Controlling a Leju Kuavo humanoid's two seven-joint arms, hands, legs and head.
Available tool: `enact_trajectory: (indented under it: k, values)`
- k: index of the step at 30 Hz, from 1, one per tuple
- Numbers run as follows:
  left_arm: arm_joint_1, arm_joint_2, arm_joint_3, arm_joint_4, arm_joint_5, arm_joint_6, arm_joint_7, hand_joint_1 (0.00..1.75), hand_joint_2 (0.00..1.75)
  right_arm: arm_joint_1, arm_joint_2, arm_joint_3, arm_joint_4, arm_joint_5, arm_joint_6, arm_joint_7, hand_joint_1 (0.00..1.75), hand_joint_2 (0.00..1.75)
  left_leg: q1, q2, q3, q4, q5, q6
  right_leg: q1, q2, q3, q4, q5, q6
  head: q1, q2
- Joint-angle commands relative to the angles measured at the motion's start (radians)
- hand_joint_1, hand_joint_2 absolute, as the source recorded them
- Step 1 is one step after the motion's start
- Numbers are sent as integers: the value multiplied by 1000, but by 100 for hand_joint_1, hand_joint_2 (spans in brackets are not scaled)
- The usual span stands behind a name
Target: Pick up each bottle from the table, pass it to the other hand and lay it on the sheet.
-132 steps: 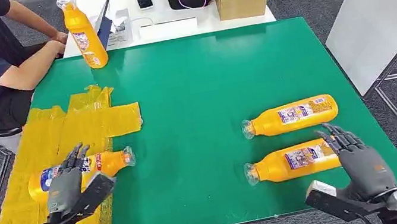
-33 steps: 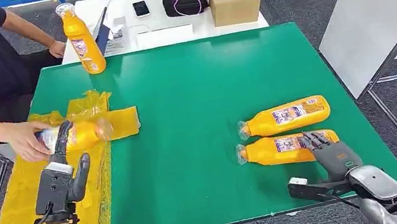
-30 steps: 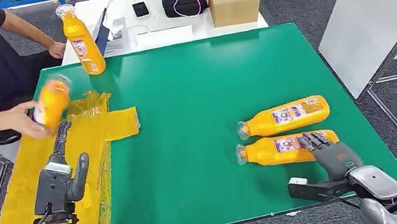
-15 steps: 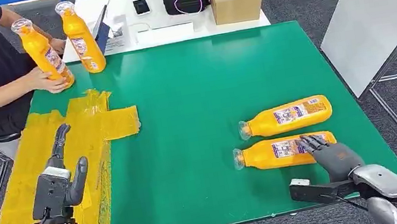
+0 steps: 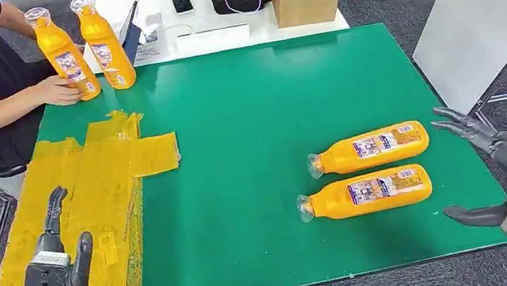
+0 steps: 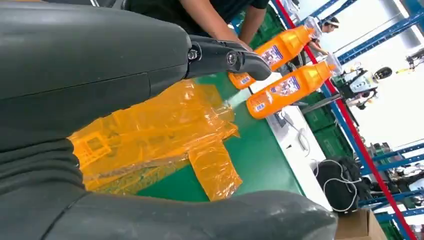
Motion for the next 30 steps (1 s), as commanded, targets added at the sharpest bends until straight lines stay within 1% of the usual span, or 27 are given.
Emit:
enact_trajectory:
  k: [1,2,3,7,8,9,11,13,14,17,18,21,24,26,30]
  values:
    - [-3,-22,20,6,10,-15,9,0,0,7,54,-6,27,208,-49,95,0,175,1,0,5,-1,-1,-1,1,-1,5,-2,-1,-1,0,0]
    - [-7,-19,12,7,13,-21,15,0,0,-16,66,51,64,272,-58,126,0,175,1,0,3,-1,0,-1,1,0,4,-2,0,-1,0,0]
    - [-19,-14,-2,12,14,-25,19,0,0,-57,72,137,130,329,-63,156,0,175,2,2,6,-2,-1,-1,2,1,6,-4,1,-1,0,0]
    - [-78,8,-57,54,28,-28,34,0,0,-210,110,377,380,392,-71,175,0,175,3,4,8,-4,0,-1,3,3,9,-7,2,-1,0,0]
    - [-92,11,-68,63,31,-27,38,0,0,-242,116,424,425,412,-75,178,0,175,3,4,7,-3,0,-1,3,3,7,-6,2,-1,0,0]
    - [-95,11,-72,66,32,-25,40,0,0,-251,120,437,438,416,-85,177,0,175,3,5,8,-4,1,-1,3,4,9,-7,3,-1,0,0]
    - [-95,11,-72,66,32,-25,40,0,0,-251,120,437,438,416,-85,177,0,175,3,4,8,-4,1,-1,3,2,8,-6,3,-1,0,0]
    - [-92,13,-72,64,32,-24,40,0,0,-251,112,437,431,415,-84,177,0,175,1,3,5,-2,2,0,2,1,5,-3,1,0,0,0]
    - [-91,16,-75,63,31,-23,40,0,0,-247,102,441,420,412,-84,180,0,175,2,2,6,-2,1,0,2,0,7,-3,1,-1,0,0]
    - [-113,19,-93,71,35,-21,42,0,0,-313,143,503,487,421,-75,187,0,175,1,2,5,-2,1,0,1,1,5,-3,1,0,0,0]
    - [-117,21,-96,72,38,-19,44,0,0,-339,151,527,510,419,-79,181,0,175,1,3,6,-2,1,0,2,1,7,-3,1,0,0,0]
    - [-126,24,-108,74,42,-16,48,0,0,-395,166,577,548,432,-80,196,0,175,1,4,4,-2,1,0,1,2,5,-2,1,0,0,0]
    - [-132,24,-117,74,44,-16,49,0,0,-424,173,604,578,436,-76,202,0,175,1,3,5,-2,1,0,2,1,5,-3,1,0,0,0]
    - [-132,24,-118,74,44,-16,49,0,0,-427,173,609,583,438,-76,204,0,175,1,3,2,-1,2,0,1,1,3,-2,1,0,0,0]
    - [-134,25,-124,72,44,-16,50,0,0,-434,169,623,601,443,-81,211,0,175,1,1,3,-1,1,0,1,0,4,-1,0,0,0,0]
